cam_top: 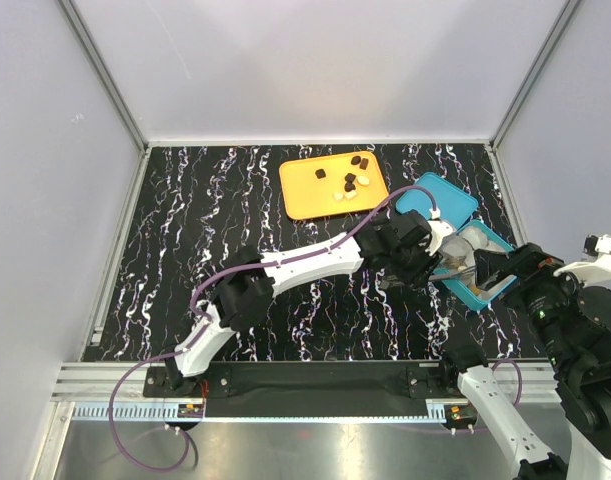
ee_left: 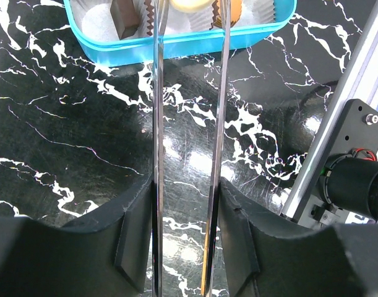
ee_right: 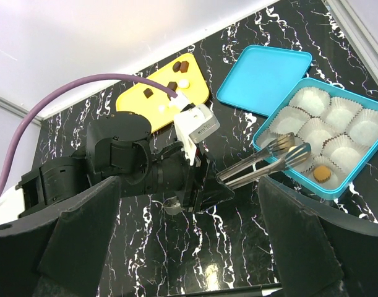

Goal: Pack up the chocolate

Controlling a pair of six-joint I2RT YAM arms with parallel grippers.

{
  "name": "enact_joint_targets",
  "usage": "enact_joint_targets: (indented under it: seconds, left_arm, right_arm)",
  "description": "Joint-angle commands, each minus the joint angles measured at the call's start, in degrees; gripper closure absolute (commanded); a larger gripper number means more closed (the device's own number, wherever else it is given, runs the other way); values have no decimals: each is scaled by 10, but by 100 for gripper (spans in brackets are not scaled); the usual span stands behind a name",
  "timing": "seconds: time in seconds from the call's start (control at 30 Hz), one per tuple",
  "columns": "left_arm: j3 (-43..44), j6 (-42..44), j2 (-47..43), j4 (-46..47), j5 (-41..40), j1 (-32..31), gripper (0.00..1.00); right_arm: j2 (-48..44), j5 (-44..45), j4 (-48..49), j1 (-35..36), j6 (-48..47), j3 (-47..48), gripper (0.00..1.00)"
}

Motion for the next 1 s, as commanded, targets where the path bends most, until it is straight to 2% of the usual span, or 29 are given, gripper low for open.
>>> enact_joint_targets:
  seconds: [0.0, 0.5, 0.7, 0.83, 0.97]
  left_arm:
    - [32, 8, -8, 25, -5, -3, 53]
    - [34, 1, -53, 27, -20, -3, 53]
    - [58, 6, -127, -10, -89, 2, 53]
    - [56, 1, -168, -56, -147, 30, 53]
    - [15, -2, -199, -76, -175, 88, 53]
  right_arm:
    - [-3, 12, 20, 3, -9, -2, 0]
    - [1, 0, 21, 3, 5, 0, 0]
    - [14, -8, 19, 3, 10, 12, 0]
    - [17, -27, 26, 3, 19, -2, 0]
    - [17, -32, 30, 3, 22, -14, 0]
